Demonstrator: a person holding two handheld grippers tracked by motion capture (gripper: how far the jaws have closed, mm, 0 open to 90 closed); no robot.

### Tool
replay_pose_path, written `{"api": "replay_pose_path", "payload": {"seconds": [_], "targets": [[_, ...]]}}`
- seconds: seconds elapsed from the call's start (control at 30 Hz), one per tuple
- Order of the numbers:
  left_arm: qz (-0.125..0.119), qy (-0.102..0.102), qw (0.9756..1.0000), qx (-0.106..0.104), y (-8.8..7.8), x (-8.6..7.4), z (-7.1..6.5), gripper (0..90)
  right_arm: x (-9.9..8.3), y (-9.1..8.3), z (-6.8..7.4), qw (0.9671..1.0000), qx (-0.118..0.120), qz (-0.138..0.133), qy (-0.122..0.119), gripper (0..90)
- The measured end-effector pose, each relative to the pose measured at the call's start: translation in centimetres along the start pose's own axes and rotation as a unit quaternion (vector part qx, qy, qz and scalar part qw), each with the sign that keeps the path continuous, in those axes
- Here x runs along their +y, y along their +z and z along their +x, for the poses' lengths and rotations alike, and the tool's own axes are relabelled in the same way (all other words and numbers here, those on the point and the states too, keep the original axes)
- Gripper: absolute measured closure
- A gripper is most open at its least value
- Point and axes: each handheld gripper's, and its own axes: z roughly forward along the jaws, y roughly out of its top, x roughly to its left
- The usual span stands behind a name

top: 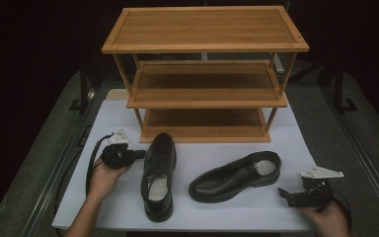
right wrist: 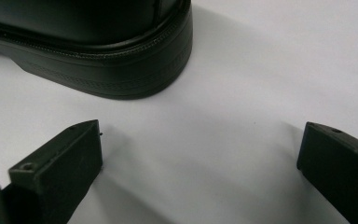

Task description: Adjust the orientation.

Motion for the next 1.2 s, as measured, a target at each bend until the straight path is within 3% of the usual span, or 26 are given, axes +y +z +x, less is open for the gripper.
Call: {"api": "replay_pose_path", "payload": {"seconds": [0.13, 0.33, 0.47, 0.9, 1.2], "targets": [[0.009, -0.006, 0.9999, -0.006, -1.1, -1.6, -0.7, 90.0, 0.0, 0.0, 0.0, 1.0, 0.0, 0.001, 0.001, 0.0], [0.035, -0.007, 0.9991, -0.025, -1.1, -3.3, -1.7, 90.0, 0.0, 0.0, 0.0, 1.0, 0.0, 0.0, -0.001, 0.0], [0.043, 0.0, 0.9981, -0.044, -0.3, -3.1, -2.1, 90.0, 0.0, 0.0, 0.0, 1.0, -0.001, 0.0, -0.001, 0.0], [0.042, 0.002, 0.9982, -0.044, 0.2, -3.0, -2.1, 90.0, 0.0, 0.0, 0.0, 1.0, 0.0, 0.001, 0.0, 0.0], [0.038, 0.01, 0.9973, -0.063, 1.0, -2.4, -2.9, 90.0, 0.0, 0.0, 0.0, 1.0, 0.0, 0.001, 0.0, 0.0]]}}
